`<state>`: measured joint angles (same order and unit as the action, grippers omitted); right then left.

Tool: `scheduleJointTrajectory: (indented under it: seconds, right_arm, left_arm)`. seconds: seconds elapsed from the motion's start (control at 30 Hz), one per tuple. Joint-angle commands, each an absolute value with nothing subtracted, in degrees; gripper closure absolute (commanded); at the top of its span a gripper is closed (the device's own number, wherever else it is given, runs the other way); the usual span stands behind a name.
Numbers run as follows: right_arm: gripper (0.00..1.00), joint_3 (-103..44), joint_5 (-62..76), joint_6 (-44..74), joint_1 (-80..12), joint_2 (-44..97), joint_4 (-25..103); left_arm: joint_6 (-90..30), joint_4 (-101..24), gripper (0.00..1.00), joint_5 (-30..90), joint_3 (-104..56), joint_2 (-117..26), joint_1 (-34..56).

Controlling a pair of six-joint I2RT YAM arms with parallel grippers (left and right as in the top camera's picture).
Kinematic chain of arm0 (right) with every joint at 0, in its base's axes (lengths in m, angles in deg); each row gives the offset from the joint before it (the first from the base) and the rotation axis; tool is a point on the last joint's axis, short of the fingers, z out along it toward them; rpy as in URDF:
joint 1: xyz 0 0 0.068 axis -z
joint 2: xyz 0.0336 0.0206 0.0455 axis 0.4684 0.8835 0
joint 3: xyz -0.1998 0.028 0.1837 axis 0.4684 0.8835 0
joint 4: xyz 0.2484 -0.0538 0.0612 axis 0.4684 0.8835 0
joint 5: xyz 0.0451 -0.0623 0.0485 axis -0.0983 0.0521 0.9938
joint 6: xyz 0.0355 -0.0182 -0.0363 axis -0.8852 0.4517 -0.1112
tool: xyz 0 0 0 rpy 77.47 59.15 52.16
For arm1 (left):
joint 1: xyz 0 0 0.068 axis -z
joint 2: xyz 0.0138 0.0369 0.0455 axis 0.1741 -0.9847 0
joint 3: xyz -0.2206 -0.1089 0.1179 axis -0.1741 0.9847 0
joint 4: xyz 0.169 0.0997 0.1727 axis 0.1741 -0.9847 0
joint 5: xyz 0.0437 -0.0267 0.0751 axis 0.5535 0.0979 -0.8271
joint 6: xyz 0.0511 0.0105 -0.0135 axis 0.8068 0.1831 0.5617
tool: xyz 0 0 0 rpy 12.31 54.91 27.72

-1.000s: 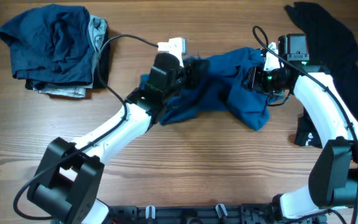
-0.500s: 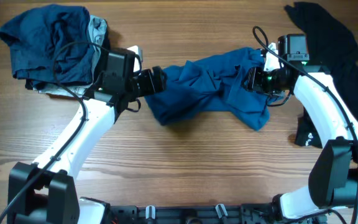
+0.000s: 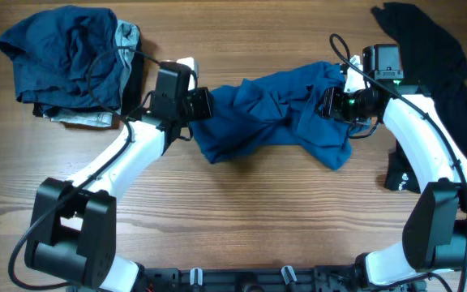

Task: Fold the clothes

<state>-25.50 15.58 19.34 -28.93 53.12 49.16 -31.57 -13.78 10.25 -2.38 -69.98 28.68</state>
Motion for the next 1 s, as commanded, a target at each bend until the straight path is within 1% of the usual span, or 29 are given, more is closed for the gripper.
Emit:
scheduleJointTrajectory:
  seconds: [0.0, 0.2, 0.27, 0.4, 0.43, 0.47, 0.5, 0.53, 0.6, 0.73, 0.87, 0.97]
  right_arm:
    - [0.43, -26.4, 15.3, 19.9, -29.2, 54.0, 48.9]
    - [0.46, -27.6, 15.3, 19.9, -26.5, 52.0, 50.0]
    - [0.45, -27.6, 15.3, 20.1, -24.9, 50.8, 50.6]
    - [0.45, -27.6, 15.3, 19.9, -24.5, 50.7, 51.2]
    - [0.45, -27.6, 15.3, 19.8, -24.5, 50.7, 51.2]
    - [0.45, -27.6, 15.3, 19.8, -24.5, 50.7, 51.2]
    - [0.45, -27.6, 15.3, 19.8, -24.5, 50.7, 51.2]
    - [0.45, -27.6, 15.5, 19.8, -24.5, 50.7, 51.2]
    - [0.45, -27.6, 15.7, 19.8, -24.5, 50.7, 51.0]
    - [0.45, -27.6, 15.6, 19.9, -24.5, 50.6, 49.7]
    - [0.38, -27.6, 8.1, 20.0, -23.9, 52.0, 44.7]
    - [0.34, -27.6, 6.2, 21.8, -20.2, 55.3, 41.0]
  left_arm:
    - [-31.5, -13.4, 0.96, 10.1, -2.5, -70.3, 30.1]
    - [-33.0, -4.2, 0.96, 10.0, -4.5, -70.3, 37.0]
    - [-33.0, -2.5, 0.96, 9.5, -5.1, -70.3, 39.5]
    - [-33.0, 0.0, 0.96, 4.2, -5.1, -75.4, 44.7]
    - [-33.0, 1.7, 0.94, 2.9, -5.1, -77.1, 45.2]
    - [-33.0, 5.0, 0.53, 0.3, -5.1, -79.7, 45.4]
    - [-33.0, 7.7, 0.00, -2.7, -5.1, -82.2, 45.3]
    - [-33.0, 8.4, 0.00, -3.9, -5.1, -83.6, 44.4]
    - [-33.0, 5.7, 0.00, -3.5, -5.2, -83.6, 41.8]
    - [-33.0, -7.4, 0.00, 3.5, -9.2, -79.4, 37.4]
    - [-33.0, -19.4, 0.00, 4.0, -13.7, -72.2, 37.4]
    - [-33.0, -25.6, 0.00, 4.2, -13.8, -64.3, 37.4]
